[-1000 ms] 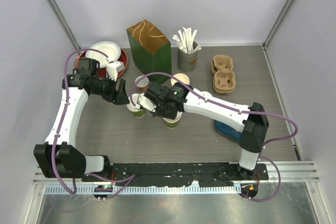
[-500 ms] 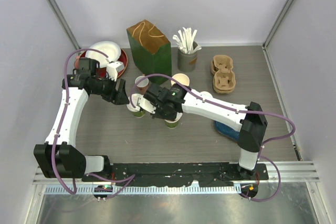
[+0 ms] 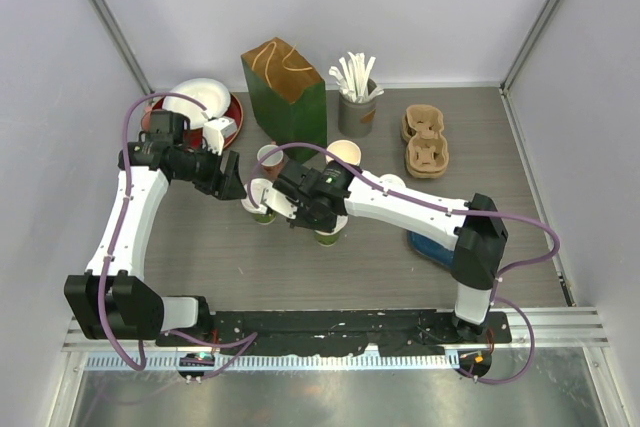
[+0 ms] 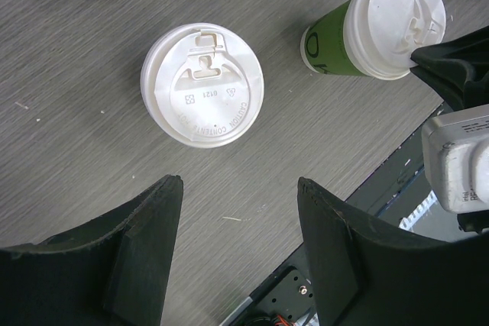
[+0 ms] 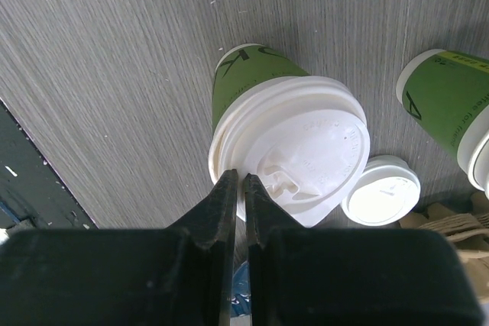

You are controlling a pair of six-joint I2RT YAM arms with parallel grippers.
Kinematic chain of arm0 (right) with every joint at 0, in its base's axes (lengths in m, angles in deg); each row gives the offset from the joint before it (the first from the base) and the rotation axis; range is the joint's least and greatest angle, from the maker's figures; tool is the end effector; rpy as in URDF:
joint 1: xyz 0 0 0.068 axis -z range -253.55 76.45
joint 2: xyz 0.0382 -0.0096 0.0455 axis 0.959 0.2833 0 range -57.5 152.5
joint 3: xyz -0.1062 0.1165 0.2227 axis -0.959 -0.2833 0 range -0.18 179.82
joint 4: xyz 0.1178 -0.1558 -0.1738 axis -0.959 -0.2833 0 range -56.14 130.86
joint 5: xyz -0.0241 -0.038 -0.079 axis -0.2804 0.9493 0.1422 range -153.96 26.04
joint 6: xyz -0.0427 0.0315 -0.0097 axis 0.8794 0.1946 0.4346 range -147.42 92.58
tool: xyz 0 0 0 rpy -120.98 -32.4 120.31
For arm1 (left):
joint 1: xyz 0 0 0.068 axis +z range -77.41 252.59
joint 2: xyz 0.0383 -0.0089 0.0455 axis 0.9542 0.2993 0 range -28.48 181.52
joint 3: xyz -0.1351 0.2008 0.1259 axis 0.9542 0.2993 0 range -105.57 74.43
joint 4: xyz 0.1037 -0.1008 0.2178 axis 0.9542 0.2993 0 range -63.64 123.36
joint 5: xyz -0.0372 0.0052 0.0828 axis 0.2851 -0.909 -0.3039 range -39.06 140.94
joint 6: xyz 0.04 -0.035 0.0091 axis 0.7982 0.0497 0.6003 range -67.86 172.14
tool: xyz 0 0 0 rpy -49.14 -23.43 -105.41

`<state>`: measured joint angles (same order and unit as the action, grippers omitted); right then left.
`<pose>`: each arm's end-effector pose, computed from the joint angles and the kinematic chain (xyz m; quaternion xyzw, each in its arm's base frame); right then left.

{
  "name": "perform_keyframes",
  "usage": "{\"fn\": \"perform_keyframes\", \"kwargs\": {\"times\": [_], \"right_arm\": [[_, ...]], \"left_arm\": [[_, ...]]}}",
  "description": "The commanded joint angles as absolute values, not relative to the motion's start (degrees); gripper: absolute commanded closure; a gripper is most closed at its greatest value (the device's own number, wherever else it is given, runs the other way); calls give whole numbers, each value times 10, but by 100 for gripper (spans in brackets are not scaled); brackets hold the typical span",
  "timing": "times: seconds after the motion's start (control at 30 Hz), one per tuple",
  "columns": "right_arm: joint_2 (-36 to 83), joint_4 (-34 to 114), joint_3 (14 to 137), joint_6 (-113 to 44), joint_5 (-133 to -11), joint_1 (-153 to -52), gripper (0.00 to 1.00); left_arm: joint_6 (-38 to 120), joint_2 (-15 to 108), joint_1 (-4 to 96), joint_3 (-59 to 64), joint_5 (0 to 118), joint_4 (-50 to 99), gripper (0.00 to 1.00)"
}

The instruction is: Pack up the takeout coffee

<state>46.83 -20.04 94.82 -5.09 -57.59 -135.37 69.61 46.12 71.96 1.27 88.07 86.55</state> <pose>0.1800 0.3278 0.2859 -0.6521 0.7365 0.0064 0.1798 0.2447 -0.0243 0.3317 0.2215 0.8953 -0.2713 0.2751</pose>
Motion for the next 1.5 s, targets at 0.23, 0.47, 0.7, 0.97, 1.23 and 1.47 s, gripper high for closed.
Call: {"fn": "perform_keyframes", "kwargs": {"times": [0.23,0.47,0.7,0.97,1.23,1.47], "right_arm": [[463,-207,969,-55,-583,-1357,91],[471,-205,959,-58,-593,-1357,87],[471,-202,961,-61,-597,-1357,76],[460,-200,966,-64,-599,-1357,69],[414,-183,986,-76,-613,-1357,52],[324,-96,934,-124,-683,-1325,46]], "left_arm": [[706,451,722,10,887,867,34],[708,449,723,10,886,869,34],[708,450,722,10,886,869,34],[709,450,722,9,885,871,34],[708,451,722,-16,908,892,32],[686,460,683,-55,930,903,25]]}}
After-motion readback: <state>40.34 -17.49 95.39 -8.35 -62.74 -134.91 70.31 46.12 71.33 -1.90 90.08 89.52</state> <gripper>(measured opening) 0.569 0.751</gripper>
